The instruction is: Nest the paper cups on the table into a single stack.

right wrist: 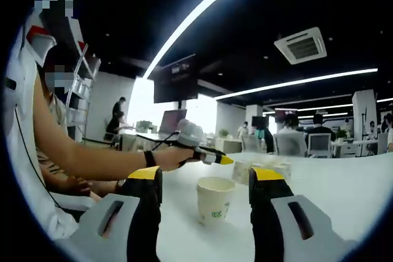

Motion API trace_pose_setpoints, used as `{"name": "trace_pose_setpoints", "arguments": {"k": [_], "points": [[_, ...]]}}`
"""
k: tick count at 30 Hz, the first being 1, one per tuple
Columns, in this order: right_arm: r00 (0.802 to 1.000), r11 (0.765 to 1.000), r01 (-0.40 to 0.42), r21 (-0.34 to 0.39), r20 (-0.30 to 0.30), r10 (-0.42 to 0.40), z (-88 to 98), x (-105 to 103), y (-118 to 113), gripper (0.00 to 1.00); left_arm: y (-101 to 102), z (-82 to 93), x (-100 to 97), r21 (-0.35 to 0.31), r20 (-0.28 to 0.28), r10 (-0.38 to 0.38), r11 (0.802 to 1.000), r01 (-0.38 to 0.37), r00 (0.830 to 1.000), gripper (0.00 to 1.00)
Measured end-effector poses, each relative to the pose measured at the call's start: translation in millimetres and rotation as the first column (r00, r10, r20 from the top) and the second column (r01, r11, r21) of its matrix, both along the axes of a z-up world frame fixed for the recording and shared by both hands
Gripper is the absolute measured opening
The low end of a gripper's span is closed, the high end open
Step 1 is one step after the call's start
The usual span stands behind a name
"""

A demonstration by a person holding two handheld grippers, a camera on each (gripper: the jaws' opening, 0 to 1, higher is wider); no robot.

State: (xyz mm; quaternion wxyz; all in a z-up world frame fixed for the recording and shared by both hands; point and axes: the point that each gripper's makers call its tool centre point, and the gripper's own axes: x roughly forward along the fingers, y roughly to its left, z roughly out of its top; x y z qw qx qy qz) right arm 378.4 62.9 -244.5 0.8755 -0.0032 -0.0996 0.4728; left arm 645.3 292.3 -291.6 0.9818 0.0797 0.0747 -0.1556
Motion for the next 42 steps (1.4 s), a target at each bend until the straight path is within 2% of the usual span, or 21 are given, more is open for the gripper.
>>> {"name": "trace_pose_setpoints", "arguments": {"k": [5,11,21,29,38,42], "points": [[1.0,1.0,0.008,-0.001,0.001,-0.008,0.6,0.5,-5.6,0.6,1.3,-5.3,21.8,-0.032,-0.023,0.009,0.999,-0.01,1.0,0.46],[1.0,1.0,0.019,0.007,0.004,-0.019,3.7,2.3,-10.7,0.59,-7.6,-12.2,34.4,-0.03,-0.05,0.016,0.999,-0.018,0.999,0.5],[0.999,0.999,0.032,0.007,0.009,-0.032,6.0,2.9,-16.2,0.59,2.4,-20.4,62.4,-0.022,-0.083,0.054,0.998,-0.056,0.995,0.5],[0.999,0.999,0.044,0.012,0.012,-0.044,8.0,4.9,-19.1,0.59,0.6,-28.2,71.5,0.001,-0.11,0.055,0.998,-0.055,0.992,0.49],[0.998,0.998,0.055,0.005,0.012,-0.055,6.4,7.0,-21.2,0.58,-0.5,-25.9,70.0,0.028,-0.091,0.07,0.997,-0.068,0.993,0.41],[0.998,0.998,0.058,0.006,0.013,-0.058,6.8,7.6,-21.4,0.58,-2.7,-25.2,65.9,0.014,-0.091,0.068,0.998,-0.067,0.994,0.41]]}}
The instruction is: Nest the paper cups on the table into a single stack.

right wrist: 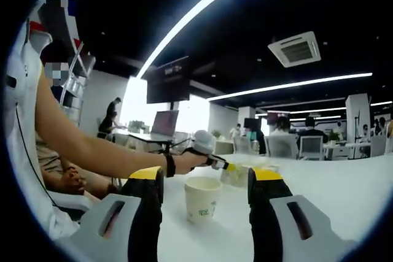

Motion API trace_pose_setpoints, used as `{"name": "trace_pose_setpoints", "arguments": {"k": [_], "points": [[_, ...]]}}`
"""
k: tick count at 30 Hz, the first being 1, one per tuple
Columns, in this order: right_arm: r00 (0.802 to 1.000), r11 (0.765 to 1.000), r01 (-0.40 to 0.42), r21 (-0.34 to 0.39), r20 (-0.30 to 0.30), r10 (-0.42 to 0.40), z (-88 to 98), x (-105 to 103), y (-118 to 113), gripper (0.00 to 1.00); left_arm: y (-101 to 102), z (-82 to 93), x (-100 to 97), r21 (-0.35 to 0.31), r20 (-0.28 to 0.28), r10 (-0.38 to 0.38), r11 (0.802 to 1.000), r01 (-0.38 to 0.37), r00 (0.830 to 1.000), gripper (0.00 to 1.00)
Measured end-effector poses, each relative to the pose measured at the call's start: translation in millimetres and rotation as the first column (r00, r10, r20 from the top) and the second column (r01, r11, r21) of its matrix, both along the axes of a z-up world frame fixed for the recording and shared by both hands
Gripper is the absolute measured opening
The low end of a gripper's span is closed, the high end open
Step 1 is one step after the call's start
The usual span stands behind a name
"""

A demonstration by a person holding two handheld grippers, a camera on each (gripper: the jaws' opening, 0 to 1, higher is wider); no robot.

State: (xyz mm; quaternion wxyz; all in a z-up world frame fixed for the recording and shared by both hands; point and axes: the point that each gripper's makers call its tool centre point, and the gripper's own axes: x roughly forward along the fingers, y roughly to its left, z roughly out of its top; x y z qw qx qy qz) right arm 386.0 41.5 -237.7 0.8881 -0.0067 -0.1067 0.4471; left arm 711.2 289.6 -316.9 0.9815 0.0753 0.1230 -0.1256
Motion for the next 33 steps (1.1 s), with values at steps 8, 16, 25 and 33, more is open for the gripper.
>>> {"name": "trace_pose_setpoints", "arguments": {"k": [8,16,25,33], "points": [[1.0,1.0,-0.015,0.004,0.0,0.015,2.0,-0.3,7.4,0.58,1.7,0.3,-22.4,-0.03,0.013,-0.018,0.999,0.019,1.0,0.4],[0.999,0.999,-0.048,0.007,-0.003,0.048,-0.2,-6.3,22.7,0.57,-0.8,6.3,-53.8,-0.06,0.032,-0.052,0.997,0.054,0.998,0.4],[0.996,0.997,-0.082,-0.003,-0.024,0.082,-9.5,-12.5,40.4,0.55,-14.3,47.2,-116.0,-0.075,0.108,-0.119,0.989,0.127,0.987,0.4],[0.993,0.993,-0.114,0.005,-0.023,0.114,-7.7,-20.7,55.7,0.53,-38.2,92.4,-180.3,-0.098,0.228,-0.167,0.976,0.193,0.959,0.4]]}}
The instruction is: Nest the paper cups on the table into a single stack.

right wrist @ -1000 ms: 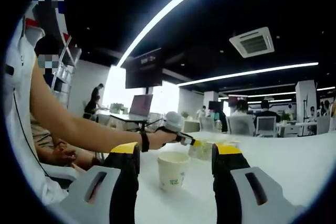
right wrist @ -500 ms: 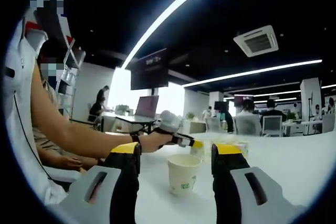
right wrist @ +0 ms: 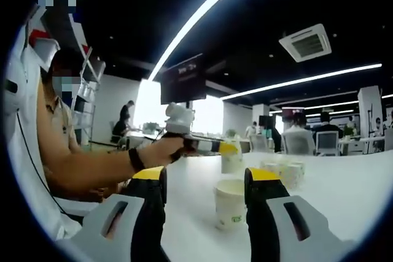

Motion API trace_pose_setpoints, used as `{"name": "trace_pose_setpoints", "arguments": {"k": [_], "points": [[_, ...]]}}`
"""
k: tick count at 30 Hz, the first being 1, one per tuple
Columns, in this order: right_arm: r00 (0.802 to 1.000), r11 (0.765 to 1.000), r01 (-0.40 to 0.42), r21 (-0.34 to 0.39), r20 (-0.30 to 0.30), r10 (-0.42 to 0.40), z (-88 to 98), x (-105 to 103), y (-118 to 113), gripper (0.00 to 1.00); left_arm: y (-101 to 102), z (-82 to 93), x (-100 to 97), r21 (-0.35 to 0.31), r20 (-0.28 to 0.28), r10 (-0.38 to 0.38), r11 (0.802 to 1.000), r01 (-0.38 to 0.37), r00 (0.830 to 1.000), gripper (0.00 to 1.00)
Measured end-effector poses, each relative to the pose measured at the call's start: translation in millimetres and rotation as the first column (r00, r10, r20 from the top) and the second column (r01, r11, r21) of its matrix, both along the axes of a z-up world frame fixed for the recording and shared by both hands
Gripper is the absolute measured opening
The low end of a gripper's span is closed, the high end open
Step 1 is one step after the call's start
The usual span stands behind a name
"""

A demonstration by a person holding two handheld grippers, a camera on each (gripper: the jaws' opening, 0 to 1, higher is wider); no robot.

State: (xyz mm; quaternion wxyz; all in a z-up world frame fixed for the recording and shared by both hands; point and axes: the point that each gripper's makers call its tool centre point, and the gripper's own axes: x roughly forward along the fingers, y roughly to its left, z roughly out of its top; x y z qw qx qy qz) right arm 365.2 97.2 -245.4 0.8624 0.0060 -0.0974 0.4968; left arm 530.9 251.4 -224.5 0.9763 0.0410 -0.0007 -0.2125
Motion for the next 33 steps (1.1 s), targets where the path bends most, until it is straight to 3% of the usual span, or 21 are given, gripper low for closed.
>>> {"name": "trace_pose_setpoints", "arguments": {"k": [6,11,17,22,27,30,33], "points": [[1.0,1.0,-0.008,-0.007,0.002,0.008,-2.1,-5.1,6.0,0.47,-11.1,29.6,-43.2,0.033,0.095,-0.012,0.999,0.009,0.995,0.4],[1.0,1.0,-0.009,0.002,-0.011,0.009,-2.3,-6.5,6.6,0.45,-22.5,45.7,-83.2,-0.01,0.144,-0.046,0.999,0.048,0.989,0.4],[0.998,0.999,-0.039,0.037,-0.038,0.04,-2.9,-10.8,13.7,0.39,-44.0,47.7,-129.4,-0.082,0.217,-0.065,0.993,0.085,0.974,0.4],[0.997,0.998,-0.054,0.031,-0.055,0.056,-11.2,-16.3,23.6,0.38,-58.6,42.1,-155.3,-0.136,0.255,-0.07,0.985,0.107,0.964,0.4],[0.996,0.996,-0.055,0.066,-0.064,0.059,-7.4,-20.3,19.9,0.32,-65.1,54.3,-180.0,-0.181,0.301,-0.081,0.973,0.141,0.95,0.4],[0.996,0.994,-0.061,0.095,-0.056,0.067,-0.7,-23.4,17.6,0.25,-69.1,54.9,-186.8,-0.183,0.316,-0.081,0.972,0.145,0.945,0.4],[0.996,0.992,-0.069,0.102,-0.056,0.075,-0.1,-25.0,19.0,0.24,-72.1,48.1,-185.9,-0.191,0.31,-0.087,0.97,0.151,0.947,0.4]]}}
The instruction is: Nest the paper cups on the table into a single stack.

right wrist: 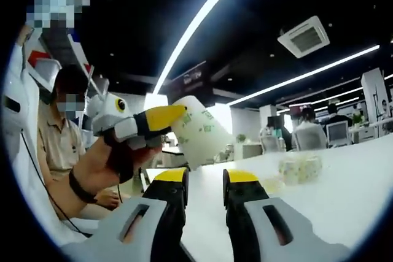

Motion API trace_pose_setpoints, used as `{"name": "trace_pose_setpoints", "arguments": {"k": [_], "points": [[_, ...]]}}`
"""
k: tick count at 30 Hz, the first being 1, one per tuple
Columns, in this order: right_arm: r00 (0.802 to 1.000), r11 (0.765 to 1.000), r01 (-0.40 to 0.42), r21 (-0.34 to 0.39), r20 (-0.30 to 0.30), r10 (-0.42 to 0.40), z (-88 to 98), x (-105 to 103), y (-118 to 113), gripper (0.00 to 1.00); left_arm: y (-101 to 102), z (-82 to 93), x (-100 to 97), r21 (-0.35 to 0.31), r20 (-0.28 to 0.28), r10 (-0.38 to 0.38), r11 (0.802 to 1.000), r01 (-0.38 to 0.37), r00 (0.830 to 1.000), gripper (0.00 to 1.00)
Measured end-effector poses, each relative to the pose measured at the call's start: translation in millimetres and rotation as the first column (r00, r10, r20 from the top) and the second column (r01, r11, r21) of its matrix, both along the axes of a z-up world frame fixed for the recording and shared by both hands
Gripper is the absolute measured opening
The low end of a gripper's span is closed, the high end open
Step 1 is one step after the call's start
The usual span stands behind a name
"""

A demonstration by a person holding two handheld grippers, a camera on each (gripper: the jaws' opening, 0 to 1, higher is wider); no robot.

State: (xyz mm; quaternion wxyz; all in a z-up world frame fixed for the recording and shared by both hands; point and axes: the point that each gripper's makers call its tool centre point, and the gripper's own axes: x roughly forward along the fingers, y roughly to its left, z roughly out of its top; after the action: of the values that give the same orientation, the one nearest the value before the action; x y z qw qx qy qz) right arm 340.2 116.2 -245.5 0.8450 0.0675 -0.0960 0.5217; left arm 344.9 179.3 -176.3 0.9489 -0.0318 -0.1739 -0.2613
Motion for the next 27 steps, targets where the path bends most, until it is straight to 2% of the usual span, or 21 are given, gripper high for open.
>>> {"name": "trace_pose_setpoints", "arguments": {"k": [6,11,21,27], "points": [[1.0,1.0,-0.009,-0.003,-0.01,0.009,-4.8,-1.6,1.4,0.2,-7.1,-8.9,-3.7,-0.019,0.001,-0.014,1.0,0.014,1.0,0.4],[1.0,1.0,-0.001,0.009,-0.001,0.001,-2.2,-1.7,-2.6,0.12,-10.3,-8.0,-4.4,-0.01,0.005,-0.023,1.0,0.023,1.0,0.4],[0.999,0.999,0.038,0.015,0.01,-0.039,-0.9,3.3,-13.2,0.06,-19.3,-9.2,-8.1,0.035,0.023,-0.02,0.999,0.019,1.0,0.4],[0.998,0.998,0.06,0.026,0.017,-0.06,2.3,6.5,-18.3,0.04,-21.5,-9.9,-8.9,0.041,0.022,-0.024,0.999,0.024,0.999,0.4]]}}
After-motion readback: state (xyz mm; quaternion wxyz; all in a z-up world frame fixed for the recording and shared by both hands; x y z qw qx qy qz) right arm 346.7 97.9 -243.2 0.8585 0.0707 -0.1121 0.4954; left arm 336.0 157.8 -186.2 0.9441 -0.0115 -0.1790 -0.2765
